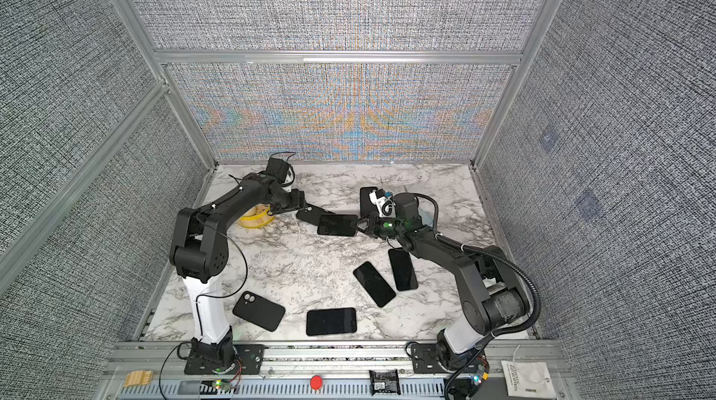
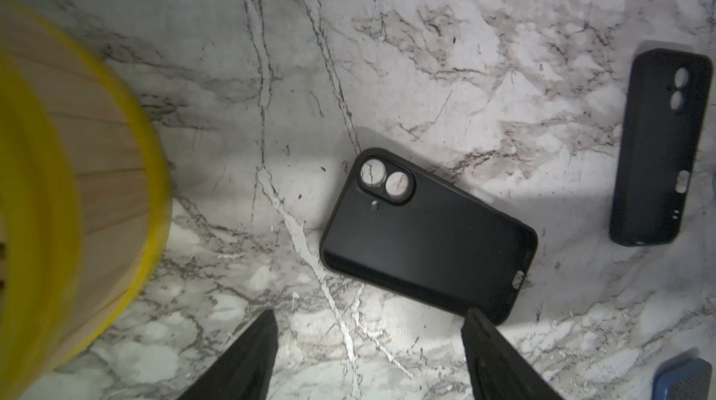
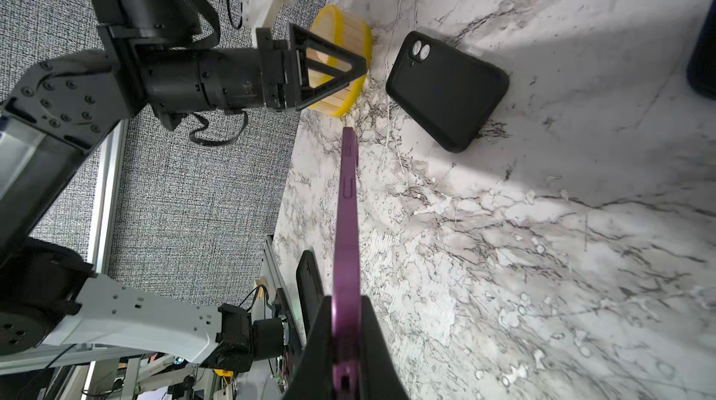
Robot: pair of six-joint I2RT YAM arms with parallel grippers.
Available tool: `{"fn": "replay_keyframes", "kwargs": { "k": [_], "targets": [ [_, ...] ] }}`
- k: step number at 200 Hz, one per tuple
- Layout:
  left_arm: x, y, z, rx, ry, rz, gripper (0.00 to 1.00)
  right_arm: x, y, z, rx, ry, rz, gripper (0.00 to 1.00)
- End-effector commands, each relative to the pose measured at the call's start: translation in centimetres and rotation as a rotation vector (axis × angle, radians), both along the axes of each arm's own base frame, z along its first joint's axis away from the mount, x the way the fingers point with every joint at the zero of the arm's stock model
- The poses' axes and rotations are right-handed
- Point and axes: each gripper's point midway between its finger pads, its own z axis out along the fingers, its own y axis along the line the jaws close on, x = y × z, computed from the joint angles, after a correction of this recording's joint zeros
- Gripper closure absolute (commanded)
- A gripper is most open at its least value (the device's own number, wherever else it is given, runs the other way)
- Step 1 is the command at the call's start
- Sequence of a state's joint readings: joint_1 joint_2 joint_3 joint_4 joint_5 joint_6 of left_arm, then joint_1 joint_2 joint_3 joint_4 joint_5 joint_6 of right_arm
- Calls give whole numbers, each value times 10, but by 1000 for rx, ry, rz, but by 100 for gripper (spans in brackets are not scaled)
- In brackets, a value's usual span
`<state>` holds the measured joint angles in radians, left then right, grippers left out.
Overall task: Put the phone into the phone case
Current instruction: 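Grasp the black phone case near the steamer with the left gripper and tilt it up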
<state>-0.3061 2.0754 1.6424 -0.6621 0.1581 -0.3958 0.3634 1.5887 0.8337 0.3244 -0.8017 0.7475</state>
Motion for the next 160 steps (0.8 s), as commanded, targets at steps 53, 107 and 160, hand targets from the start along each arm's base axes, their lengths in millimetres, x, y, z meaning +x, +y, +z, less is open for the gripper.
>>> {"fn": "replay_keyframes", "kwargs": {
  "k": [53,107,160],
  "targets": [
    [20,5,-28,99,41,-56,39,8,-9,6,74,6,17,100],
    [39,7,-39,154,-9,-96,56,7,-10,9,79,-7,33,100],
    [33,3,-58,147,16,-118,74,6,-12,7,66,-7,28,100]
  ]
}}
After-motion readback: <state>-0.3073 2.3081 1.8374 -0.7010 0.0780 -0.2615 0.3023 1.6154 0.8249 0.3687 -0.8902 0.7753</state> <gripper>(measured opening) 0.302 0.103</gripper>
